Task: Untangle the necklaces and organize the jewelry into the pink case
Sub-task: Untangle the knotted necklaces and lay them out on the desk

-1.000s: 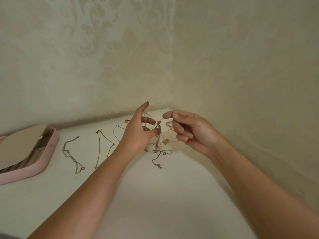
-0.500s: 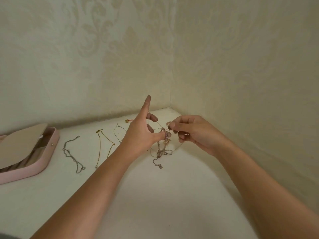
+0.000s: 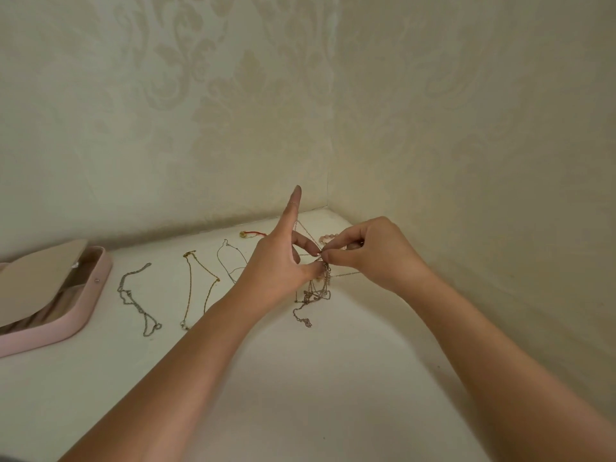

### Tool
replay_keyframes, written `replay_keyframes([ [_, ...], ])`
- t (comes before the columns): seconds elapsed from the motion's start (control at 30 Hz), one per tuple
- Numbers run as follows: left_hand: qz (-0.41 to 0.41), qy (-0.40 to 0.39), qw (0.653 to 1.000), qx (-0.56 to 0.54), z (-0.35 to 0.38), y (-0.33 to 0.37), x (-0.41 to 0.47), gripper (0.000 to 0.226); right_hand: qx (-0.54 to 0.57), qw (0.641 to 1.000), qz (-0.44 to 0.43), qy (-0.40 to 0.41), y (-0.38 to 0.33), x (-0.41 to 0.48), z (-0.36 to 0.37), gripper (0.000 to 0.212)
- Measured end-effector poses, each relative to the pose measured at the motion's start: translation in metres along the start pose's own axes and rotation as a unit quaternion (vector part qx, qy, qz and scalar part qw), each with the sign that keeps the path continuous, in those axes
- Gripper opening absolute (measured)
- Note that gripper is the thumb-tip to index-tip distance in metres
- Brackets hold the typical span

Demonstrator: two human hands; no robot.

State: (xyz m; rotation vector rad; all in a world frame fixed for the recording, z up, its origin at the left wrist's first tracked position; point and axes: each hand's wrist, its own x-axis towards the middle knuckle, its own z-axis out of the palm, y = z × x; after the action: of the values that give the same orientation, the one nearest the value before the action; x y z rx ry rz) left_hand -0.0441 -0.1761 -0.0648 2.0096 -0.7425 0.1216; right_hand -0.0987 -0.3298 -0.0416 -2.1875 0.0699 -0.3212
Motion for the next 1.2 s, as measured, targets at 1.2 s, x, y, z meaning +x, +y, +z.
replay_keyframes([
  [1.2,-0.126,0.016,0.935,-0.333,-0.015,0.009,0.0,0.064,0.588,0.793,0.083,-0.135,-0.004,0.004,-0.009,0.014],
])
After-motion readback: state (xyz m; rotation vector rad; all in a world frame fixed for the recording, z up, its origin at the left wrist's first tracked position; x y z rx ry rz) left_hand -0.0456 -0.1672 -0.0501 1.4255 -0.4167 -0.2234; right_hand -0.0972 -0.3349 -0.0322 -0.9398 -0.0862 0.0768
